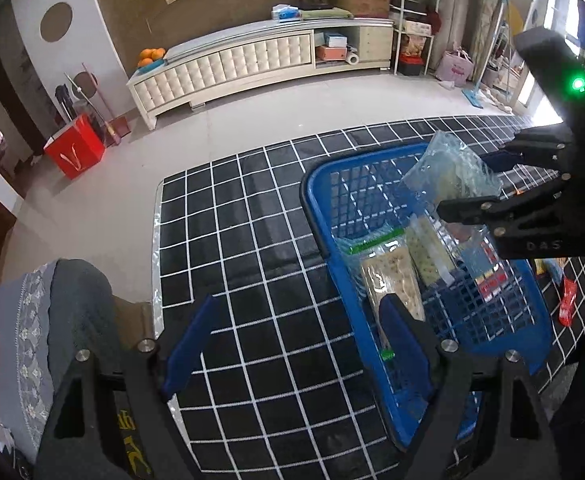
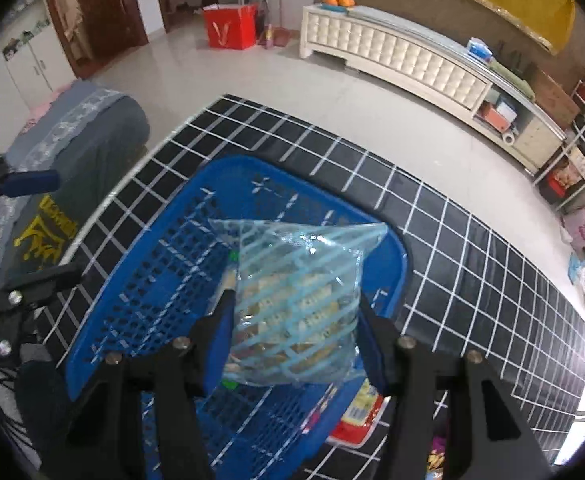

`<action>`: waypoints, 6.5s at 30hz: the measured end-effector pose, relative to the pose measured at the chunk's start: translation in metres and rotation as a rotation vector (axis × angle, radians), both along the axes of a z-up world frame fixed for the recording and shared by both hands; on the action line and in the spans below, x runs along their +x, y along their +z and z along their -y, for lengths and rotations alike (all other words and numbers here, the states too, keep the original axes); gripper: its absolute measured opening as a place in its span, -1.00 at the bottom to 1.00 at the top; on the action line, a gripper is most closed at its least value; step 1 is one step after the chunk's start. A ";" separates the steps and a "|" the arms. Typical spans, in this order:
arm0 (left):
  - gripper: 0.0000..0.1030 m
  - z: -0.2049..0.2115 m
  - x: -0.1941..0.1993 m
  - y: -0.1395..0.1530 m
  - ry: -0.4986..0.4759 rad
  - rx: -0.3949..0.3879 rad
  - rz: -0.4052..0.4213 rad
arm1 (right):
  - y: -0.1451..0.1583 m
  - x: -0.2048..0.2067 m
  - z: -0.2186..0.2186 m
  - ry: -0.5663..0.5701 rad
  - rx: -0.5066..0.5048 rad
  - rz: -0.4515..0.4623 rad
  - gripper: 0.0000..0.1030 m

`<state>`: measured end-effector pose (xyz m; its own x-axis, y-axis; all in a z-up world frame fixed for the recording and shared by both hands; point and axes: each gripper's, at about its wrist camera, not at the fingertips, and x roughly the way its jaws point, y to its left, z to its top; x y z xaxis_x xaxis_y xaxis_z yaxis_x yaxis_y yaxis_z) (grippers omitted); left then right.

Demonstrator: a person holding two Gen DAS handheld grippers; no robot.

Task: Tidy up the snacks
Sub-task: 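Lower the striped bag into the basket and open the right gripper, then reach the right gripper to the red-and-yellow pouch and close on it, then grasp the small red packet with the left gripper while the right gripper lifts the pouch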

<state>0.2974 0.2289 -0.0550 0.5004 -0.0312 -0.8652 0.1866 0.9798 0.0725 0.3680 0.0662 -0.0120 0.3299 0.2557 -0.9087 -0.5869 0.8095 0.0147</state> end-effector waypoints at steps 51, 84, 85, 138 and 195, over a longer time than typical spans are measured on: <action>0.59 0.154 -0.066 0.063 -0.109 0.029 0.076 | 0.073 -0.076 0.150 -0.187 0.002 0.142 0.81; 0.59 0.129 -0.027 -0.041 0.069 0.025 -0.100 | -0.067 -0.026 0.168 -0.239 0.173 -0.245 0.81; 0.59 0.126 -0.024 -0.045 0.075 0.020 -0.110 | -0.072 -0.024 0.166 -0.243 0.169 -0.254 0.81; 0.59 0.110 -0.028 -0.057 0.101 -0.066 -0.144 | -0.155 -0.010 0.080 -0.034 0.050 -0.241 -0.24; 0.59 0.447 -0.084 -0.143 -0.510 0.017 -0.257 | -0.086 -0.167 0.378 -0.447 0.189 -0.126 -0.38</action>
